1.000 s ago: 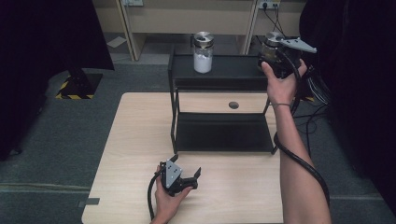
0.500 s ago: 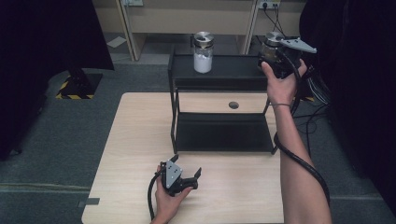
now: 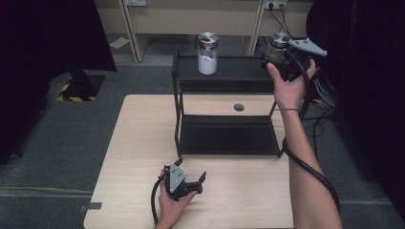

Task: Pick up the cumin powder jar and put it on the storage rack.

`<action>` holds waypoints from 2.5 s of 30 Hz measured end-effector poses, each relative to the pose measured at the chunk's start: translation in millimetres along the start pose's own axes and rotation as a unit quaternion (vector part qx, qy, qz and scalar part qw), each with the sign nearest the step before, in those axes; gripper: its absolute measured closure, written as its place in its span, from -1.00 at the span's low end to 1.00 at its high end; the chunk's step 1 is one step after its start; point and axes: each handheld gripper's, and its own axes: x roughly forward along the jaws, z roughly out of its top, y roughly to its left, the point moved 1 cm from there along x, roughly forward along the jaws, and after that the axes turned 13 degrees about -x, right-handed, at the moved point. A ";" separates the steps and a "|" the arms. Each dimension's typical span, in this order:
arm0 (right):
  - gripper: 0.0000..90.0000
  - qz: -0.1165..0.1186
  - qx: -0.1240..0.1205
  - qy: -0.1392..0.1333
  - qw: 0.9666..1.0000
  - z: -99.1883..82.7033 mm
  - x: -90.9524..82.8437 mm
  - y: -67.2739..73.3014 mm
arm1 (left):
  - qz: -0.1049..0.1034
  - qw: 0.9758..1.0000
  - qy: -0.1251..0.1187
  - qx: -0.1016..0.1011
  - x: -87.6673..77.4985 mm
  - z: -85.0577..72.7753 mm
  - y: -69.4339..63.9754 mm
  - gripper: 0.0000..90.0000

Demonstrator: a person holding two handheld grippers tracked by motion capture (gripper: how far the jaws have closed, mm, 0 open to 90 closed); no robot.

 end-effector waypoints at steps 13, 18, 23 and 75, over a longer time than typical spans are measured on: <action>-0.91 0.008 -0.016 -0.011 1.000 -8.9 -19.8 -9.1 | 0.001 1.000 0.000 0.002 0.1 -0.2 -1.2 -0.98; -0.91 0.018 -0.010 -0.021 1.000 -15.9 -27.2 -12.1 | 0.001 1.000 -0.001 0.002 0.1 -0.4 -1.5 -0.98; -0.92 0.029 -0.011 -0.035 0.999 -20.3 -35.4 -11.4 | 0.001 1.000 -0.001 0.003 0.1 -0.7 -1.9 -0.98; -0.95 0.073 -0.027 -0.068 0.995 -120.9 -101.5 12.8 | 0.003 1.000 -0.003 0.006 -0.2 -1.6 -3.6 -0.98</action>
